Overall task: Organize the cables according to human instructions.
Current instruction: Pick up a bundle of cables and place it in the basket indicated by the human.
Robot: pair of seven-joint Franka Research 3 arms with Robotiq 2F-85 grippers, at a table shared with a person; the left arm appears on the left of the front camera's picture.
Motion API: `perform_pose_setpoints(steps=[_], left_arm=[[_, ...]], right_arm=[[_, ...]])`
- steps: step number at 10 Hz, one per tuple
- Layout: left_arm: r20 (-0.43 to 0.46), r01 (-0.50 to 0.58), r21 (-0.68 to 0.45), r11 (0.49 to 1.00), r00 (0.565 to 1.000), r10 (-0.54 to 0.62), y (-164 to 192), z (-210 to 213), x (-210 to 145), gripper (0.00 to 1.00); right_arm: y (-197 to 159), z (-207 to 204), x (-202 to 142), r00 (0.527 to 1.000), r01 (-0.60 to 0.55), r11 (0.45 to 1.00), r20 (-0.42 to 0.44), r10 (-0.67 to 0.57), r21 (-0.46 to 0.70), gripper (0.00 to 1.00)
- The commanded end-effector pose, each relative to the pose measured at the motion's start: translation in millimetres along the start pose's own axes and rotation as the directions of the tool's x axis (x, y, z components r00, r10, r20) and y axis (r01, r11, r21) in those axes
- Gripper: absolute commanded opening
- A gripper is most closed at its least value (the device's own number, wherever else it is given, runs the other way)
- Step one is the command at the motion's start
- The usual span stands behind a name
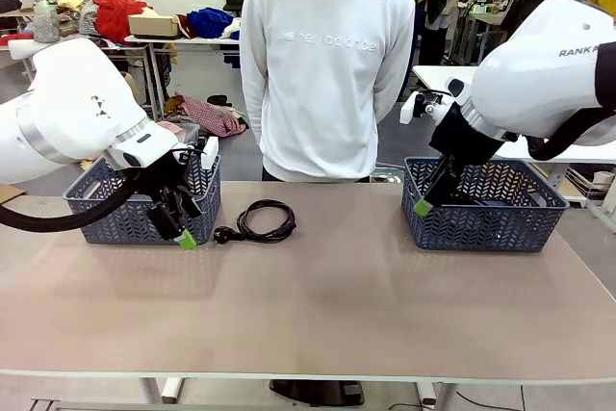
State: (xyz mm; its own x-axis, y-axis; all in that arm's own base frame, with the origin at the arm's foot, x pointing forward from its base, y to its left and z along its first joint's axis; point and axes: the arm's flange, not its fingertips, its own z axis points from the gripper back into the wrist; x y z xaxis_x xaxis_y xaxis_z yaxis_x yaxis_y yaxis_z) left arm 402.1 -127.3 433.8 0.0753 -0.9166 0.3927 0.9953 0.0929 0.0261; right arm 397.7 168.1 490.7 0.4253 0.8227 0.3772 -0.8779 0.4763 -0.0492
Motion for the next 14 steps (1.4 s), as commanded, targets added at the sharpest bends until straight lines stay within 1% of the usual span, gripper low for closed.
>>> perform_pose_setpoints(steps=[1,14], left_arm=[[0.001,-0.002,0.005,1.0,1.0,0.002,-0.8,0.4,0.0,1.0],[0.001,-0.002,0.005,1.0,1.0,0.002,-0.8,0.4,0.0,1.0]], right_arm=[[-0.9,0.2,-0.7,1.0,0.003,1.0,-0.001,-0.003,-0.004,1.0],[-0.9,0.2,-0.7,1.0,0.003,1.0,-0.001,-0.003,-0.004,1.0]])
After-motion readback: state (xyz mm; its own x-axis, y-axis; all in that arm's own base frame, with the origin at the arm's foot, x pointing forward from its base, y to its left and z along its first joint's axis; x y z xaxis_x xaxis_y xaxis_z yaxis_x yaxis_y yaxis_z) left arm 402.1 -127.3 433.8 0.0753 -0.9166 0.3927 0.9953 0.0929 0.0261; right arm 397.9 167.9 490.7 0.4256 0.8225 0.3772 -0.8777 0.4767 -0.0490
